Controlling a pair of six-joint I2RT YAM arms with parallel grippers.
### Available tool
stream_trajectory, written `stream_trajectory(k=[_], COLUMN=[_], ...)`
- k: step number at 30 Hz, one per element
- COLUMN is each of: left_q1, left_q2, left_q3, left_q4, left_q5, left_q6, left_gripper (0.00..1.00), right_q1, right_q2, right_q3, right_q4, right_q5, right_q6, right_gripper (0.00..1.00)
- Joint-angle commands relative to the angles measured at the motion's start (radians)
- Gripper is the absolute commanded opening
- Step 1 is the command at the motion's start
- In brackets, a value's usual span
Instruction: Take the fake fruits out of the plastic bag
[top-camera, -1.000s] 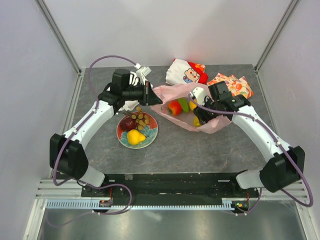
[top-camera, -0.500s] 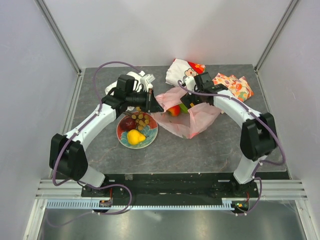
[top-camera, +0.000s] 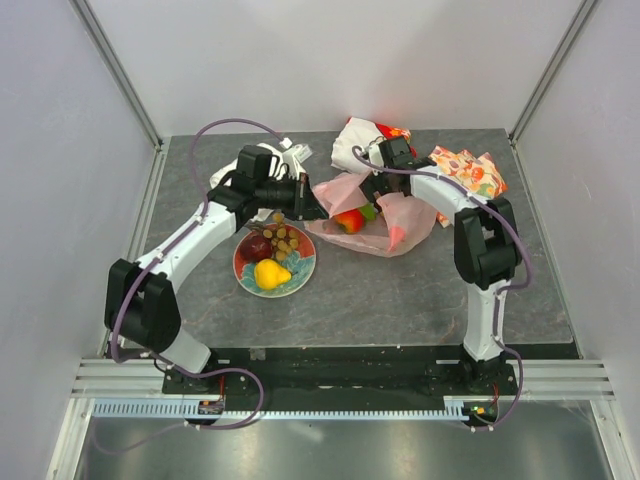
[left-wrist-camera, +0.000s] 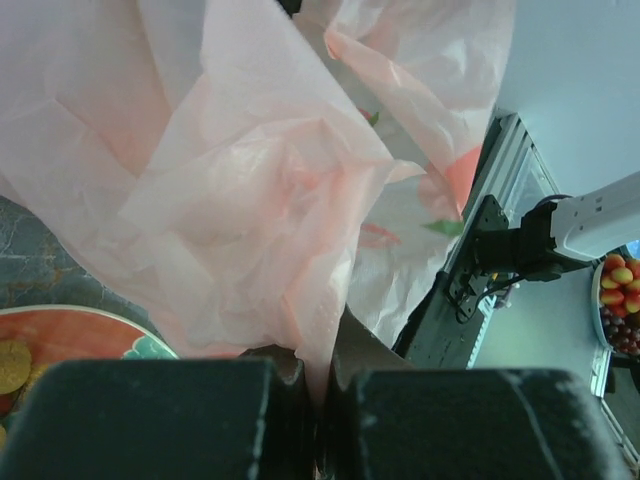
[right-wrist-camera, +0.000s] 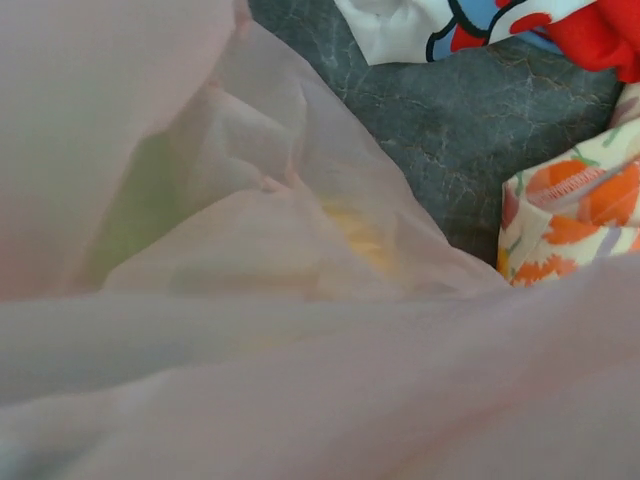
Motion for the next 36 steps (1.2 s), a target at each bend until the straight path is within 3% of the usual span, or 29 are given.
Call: stream_trajectory(k=[1,5,7,10,15,19,25,30,36], left_q1=[-0.006,-0.009,-0.009,-0.007,-0.013,-0.015,-0.013,-0.013,0.008], left_q2=[0.026,0.048,0.055,0.066,0.071,0.079,0.155,0.229,0.261], left_q3=[0.069,0.103,0.109,0.121,0.143,0.163,0.278,0.430,0.485], left_q4=[0.021,0.021,0.024,0.029,0.044,0.047,0.041,0.019,0.007], left_q5=[0.006,-0.001,-0.004,0.000,-0.006,-0.014,-0.037,-0.075,-0.055], left_q6=[0.030,0.038,0.036,0.027,0.013,0.013,-0.002,0.025,0.012], left_gripper=[0.02,0.02,0.02,0.02,0.02,0.02,0.02,0.02,0.02], right_q1=[-0.017,-0.034,-0.045,-0.060,-0.065,-0.072,-0.089,-0.077,0.118], right_q2=[0.091,0.108,0.096,0.036,-0.119,-0.197,-0.288,-0.306,-0.426], right_q3=[0.052,0.063,0.067,0.095,0.172,0.228,0.234,0.337,0.272], right_q4=[0.016,0.018,0.002,-0.033,-0.183,-0.312,-0.375,-0.440,-0.458], right_q5=[0.087,0.091,0.067,-0.017,-0.315,-0.385,-0.671,-0.758,-0.719], right_q6=[-0.028,-0.065,-0.086,-0.100,-0.114,-0.077,-0.066,-0.042,-0.186], right_gripper=[0.97,0.92,0.81,0.73,0.71,0.70,0.71,0.66,0.67])
